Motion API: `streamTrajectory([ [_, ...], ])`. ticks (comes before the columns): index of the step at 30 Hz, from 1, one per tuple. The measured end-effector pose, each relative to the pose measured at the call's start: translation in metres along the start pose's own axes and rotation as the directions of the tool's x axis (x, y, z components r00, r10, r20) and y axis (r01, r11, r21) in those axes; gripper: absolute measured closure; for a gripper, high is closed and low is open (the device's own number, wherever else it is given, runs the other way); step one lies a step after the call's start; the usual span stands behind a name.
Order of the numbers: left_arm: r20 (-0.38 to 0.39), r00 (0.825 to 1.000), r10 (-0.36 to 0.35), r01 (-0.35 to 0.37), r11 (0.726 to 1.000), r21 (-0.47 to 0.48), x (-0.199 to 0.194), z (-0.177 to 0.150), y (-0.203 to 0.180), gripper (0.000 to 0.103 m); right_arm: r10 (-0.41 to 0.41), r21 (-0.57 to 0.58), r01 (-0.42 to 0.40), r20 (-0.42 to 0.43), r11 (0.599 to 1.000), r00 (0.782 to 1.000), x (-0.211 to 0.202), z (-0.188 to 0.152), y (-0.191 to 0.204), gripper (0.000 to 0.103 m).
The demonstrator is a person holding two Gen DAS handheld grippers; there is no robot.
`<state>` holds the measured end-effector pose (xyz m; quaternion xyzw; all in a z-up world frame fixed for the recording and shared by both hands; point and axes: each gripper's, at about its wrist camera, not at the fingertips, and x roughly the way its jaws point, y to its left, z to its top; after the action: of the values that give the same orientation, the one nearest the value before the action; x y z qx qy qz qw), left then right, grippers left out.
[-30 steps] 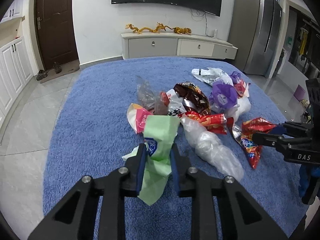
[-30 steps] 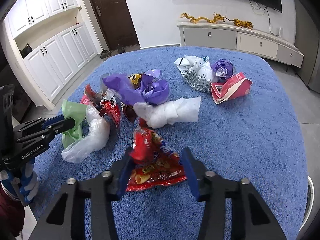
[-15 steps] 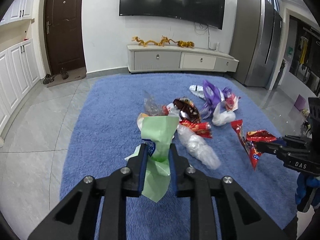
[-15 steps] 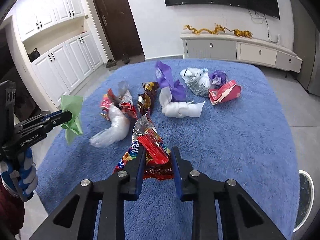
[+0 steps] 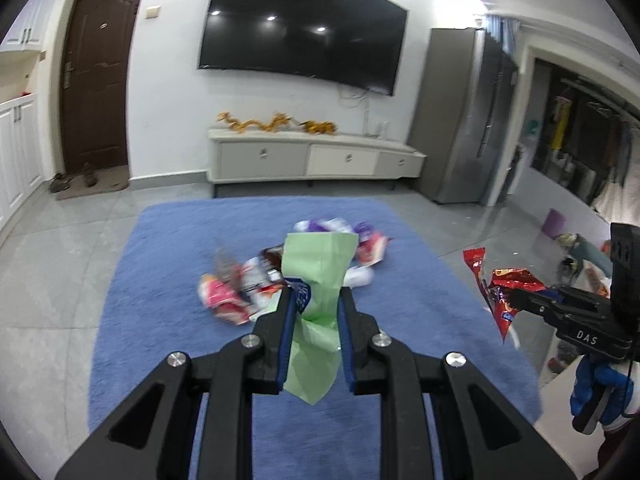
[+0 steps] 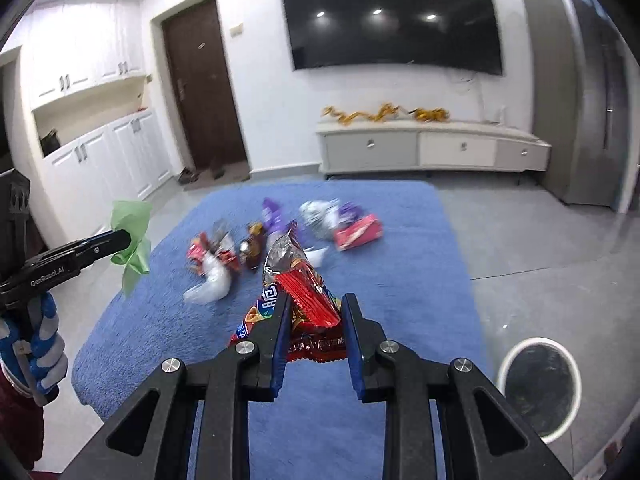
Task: Collect trash
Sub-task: 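Carry the green wrapper to the bin and open the left tool over it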
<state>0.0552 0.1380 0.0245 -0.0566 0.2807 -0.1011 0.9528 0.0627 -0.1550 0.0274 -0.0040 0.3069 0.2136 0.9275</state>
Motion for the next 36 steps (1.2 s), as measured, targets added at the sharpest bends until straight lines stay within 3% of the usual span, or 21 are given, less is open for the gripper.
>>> streamTrajectory([
  [8,0.022,0.992,-0.122,0.119,0.988,0.093,0.004,0.028,-0.072,0.084,-0.142,0.085,0.135,0.076,0.987,0.987,-0.053,-0.005,-0.049,0.079],
  [19,-0.103,0.953,-0.284,0.299,0.932,0.202,0.075,0.050,-0.212,0.084,-0.302,0.313,0.270,0.056,0.911,0.952,-0.079,-0.042,-0.165,0.079],
  [25,-0.226,0.919,-0.322,0.374,0.895,0.245,0.137,0.048,-0.293,0.084,-0.363,0.428,0.327,0.001,0.842,0.932,-0.083,-0.075,-0.235,0.079],
  [30,-0.345,0.877,-0.334,0.436,0.855,0.280,0.196,0.035,-0.364,0.083,-0.391,0.512,0.364,-0.059,0.778,0.918,-0.075,-0.101,-0.292,0.079],
  [36,-0.458,0.830,-0.319,0.477,0.831,0.287,0.267,0.009,-0.420,0.083,-0.379,0.582,0.381,-0.133,0.718,0.916,-0.047,-0.126,-0.352,0.079],
])
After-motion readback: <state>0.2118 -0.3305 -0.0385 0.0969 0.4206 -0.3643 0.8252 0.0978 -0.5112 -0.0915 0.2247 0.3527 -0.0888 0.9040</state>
